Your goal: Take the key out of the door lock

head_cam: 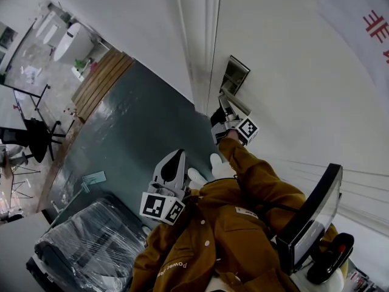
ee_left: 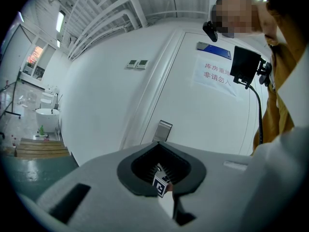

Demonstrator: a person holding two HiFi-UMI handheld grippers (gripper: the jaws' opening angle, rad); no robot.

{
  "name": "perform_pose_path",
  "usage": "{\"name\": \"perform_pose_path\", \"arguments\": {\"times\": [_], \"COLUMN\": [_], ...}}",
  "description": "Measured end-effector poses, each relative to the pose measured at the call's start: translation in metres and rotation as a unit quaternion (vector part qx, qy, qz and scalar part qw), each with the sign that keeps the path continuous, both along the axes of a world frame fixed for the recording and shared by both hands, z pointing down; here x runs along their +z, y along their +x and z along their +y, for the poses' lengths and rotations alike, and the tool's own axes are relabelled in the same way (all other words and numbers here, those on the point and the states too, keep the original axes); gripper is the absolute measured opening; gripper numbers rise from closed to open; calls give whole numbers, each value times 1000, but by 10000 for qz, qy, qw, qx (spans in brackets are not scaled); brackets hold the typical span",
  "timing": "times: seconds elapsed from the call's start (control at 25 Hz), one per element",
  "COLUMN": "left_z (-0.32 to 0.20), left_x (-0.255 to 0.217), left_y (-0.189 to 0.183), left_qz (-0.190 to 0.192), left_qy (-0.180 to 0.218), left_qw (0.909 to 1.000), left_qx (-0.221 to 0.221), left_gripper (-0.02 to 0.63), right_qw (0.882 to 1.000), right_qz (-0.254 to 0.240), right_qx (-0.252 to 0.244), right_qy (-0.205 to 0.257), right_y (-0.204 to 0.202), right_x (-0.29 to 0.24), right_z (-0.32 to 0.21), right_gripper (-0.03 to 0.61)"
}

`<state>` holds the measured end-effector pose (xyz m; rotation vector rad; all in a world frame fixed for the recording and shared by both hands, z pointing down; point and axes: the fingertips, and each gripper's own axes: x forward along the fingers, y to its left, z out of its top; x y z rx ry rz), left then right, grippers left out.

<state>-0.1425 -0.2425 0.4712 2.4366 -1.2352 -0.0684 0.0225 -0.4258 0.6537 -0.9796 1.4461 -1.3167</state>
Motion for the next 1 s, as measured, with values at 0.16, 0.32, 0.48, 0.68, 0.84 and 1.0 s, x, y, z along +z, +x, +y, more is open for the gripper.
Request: {"name": "perform_pose_path", "arguments": {"times": [0.16, 0.32, 0.48, 0.68, 0.84, 1.0], "left_z": [-1, -1, -1, -4, -7, -10], "left_x": [3, 2, 0, -2, -2, -4], "left_y": [6, 12, 10, 7, 5, 4], "left_qz": [25, 11, -9, 27, 48, 79], "left_qy": [-17, -4, 17, 68, 102, 139], "left_qw": [10000, 9999, 9999, 9999, 9999, 9999], "left_qx": [78, 148, 135, 69, 67, 50], "left_gripper": [-2, -2, -2, -2, -2, -2], "right_qw": [10000, 9991, 9960, 9834, 9563, 9146], "right_qz": [62, 66, 48, 346, 1507, 2869], "right_qx": [-65, -431, -849, -1674, -2129, -2013], "right_qy": [2, 6, 288, 606, 1321, 2016], "right_y": [-7, -36, -65, -99, -102, -92], "right_x": [-1, 1, -21, -59, -108, -155], "right_z": [2, 19, 26, 47, 64, 77], "right_gripper": [25, 25, 25, 26, 26, 26]}}
